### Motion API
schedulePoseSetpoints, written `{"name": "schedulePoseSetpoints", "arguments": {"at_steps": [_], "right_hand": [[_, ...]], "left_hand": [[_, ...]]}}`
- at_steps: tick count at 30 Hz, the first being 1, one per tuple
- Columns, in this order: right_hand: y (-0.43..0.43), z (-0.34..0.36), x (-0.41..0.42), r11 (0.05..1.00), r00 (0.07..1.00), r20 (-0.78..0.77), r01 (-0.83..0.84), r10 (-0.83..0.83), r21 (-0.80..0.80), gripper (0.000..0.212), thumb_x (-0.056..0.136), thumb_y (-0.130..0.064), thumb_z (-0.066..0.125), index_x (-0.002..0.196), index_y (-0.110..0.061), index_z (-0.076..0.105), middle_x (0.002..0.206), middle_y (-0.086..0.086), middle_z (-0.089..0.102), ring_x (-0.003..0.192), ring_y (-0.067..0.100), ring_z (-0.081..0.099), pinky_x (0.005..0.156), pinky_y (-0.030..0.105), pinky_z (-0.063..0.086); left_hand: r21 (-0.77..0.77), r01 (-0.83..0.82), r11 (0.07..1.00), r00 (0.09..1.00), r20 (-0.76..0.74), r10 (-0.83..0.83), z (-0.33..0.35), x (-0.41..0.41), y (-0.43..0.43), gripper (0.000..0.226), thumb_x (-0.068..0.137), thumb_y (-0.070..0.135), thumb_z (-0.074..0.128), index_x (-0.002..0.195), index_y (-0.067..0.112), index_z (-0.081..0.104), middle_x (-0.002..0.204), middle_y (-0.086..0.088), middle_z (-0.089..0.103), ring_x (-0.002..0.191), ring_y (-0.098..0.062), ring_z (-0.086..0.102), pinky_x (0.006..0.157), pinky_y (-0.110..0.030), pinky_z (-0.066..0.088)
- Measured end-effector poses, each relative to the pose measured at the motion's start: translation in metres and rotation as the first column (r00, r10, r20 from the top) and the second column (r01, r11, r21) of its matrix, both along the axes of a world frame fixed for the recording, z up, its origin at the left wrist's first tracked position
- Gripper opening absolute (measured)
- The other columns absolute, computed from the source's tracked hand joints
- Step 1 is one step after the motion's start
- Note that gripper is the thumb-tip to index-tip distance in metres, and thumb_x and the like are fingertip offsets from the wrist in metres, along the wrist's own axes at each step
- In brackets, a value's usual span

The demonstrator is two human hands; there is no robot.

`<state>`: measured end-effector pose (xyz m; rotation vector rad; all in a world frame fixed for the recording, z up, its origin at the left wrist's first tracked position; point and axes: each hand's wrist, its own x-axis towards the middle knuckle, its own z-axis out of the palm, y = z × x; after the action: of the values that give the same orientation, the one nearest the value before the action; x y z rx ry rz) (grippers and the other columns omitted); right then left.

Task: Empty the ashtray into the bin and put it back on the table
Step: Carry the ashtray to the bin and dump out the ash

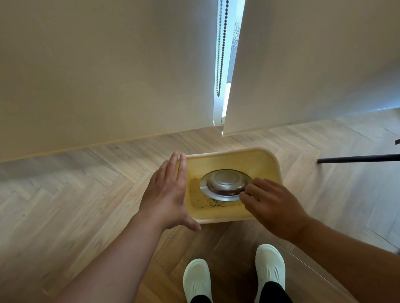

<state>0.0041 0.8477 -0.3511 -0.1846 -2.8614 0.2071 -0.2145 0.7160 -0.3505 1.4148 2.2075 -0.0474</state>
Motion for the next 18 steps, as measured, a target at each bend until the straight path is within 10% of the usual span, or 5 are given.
{"name": "schedulePoseSetpoints", "arguments": {"at_steps": [8, 18], "right_hand": [[0.002, 0.011, 0.001, 0.943, 0.973, 0.048, 0.23, -0.225, -0.239, 0.008, 0.077, -0.004, 0.075, 0.079, -0.007, 0.068, 0.075, 0.006, 0.064, 0.067, 0.018, 0.055, 0.056, 0.029, 0.05], [0.018, 0.024, -0.004, 0.401, 0.748, 0.245, 0.567, -0.617, -0.72, 0.009, 0.078, -0.015, 0.076, 0.083, -0.022, 0.074, 0.07, -0.015, 0.068, 0.068, 0.002, 0.065, 0.065, 0.015, 0.052]], "left_hand": [[-0.029, 0.004, 1.0, 1.0, 0.009, -0.004, 0.004, 0.003, 0.0, 0.166, 0.04, 0.066, 0.088, 0.149, 0.022, -0.029, 0.161, -0.004, -0.029, 0.15, -0.025, -0.019, 0.122, -0.042, 0.0], [0.036, -0.015, 0.999, 0.999, 0.041, 0.013, 0.01, 0.004, 0.005, 0.153, 0.048, 0.079, 0.075, 0.152, 0.023, -0.021, 0.163, -0.003, -0.022, 0.15, -0.02, -0.018, 0.123, -0.04, -0.003]]}}
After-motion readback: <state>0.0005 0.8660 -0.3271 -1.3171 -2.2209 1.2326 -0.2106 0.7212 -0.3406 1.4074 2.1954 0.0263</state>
